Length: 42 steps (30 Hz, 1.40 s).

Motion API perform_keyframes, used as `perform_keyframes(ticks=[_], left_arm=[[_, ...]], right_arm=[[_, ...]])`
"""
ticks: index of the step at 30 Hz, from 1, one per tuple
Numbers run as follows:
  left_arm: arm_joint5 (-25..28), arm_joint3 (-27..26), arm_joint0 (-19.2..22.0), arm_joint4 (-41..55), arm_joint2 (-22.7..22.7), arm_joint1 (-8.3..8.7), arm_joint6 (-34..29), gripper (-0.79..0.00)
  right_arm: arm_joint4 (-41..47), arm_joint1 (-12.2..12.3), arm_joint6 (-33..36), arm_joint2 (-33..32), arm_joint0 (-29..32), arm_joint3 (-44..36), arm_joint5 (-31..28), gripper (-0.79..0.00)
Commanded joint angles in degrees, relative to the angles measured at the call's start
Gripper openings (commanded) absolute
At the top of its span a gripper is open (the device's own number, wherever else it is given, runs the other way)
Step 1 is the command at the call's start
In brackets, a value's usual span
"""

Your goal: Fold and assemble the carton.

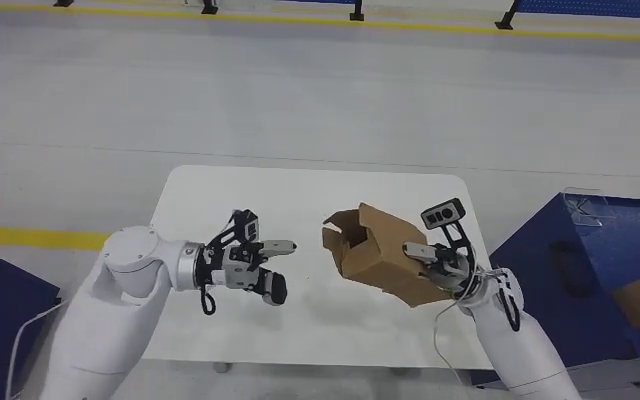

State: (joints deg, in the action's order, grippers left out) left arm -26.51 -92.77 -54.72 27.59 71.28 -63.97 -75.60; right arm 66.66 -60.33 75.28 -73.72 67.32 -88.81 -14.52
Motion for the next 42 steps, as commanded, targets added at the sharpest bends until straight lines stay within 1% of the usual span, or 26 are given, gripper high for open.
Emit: perform_keyframes(ticks=[1, 6, 9, 17, 22, 28, 34, 38, 42], left_arm=[[0.14, 0.24, 0.51, -1.54, -1.40, 0.07, -0.79, 0.000], [1.86, 0.70, 1.84, -2.49, -4.06, 0.00, -0.58, 0.000], [2.72, 0.33, 2.44, -1.88, -4.94, -0.08, -0.02, 0.000], [4.58, -0.53, 2.79, -0.35, -6.25, 0.12, -1.16, 0.000], [4.31, 0.27, 3.55, -0.12, -7.62, 0.13, -1.05, 0.000], [3.57, 1.83, 5.26, -0.49, -10.31, -0.06, -1.06, 0.000], [2.62, 3.22, 6.95, -2.81, -12.75, -0.09, -0.93, 0.000], [3.13, 4.11, 7.53, -1.94, -12.55, 0.01, -0.77, 0.000], [4.26, 4.57, 7.59, 0.29, -9.86, 0.42, 0.03, 0.000]], right_arm=[[-0.85, -0.11, 0.44, 0.17, 0.14, -0.64, -0.37, -0.785], [-3.57, -0.30, 1.37, 0.45, 0.88, -2.07, -1.41, -0.785], [-4.73, -0.40, 1.43, 0.46, 1.08, -2.42, -1.64, -0.785], [-6.54, -0.71, 1.42, 0.39, 1.10, -2.10, -1.94, -0.785], [-7.33, -0.85, 2.01, 0.36, 1.08, -2.06, -1.55, -0.785], [-8.34, -1.07, 2.54, 0.69, 1.10, -2.50, -1.39, -0.785], [-11.44, -1.08, 2.42, -0.15, 0.86, -3.00, -2.89, -0.785], [-14.49, -1.02, 1.64, -1.05, 0.76, -3.43, -4.73, -0.785], [-19.79, -0.84, 0.01, -2.50, 0.71, -3.37, -7.92, -0.785]])
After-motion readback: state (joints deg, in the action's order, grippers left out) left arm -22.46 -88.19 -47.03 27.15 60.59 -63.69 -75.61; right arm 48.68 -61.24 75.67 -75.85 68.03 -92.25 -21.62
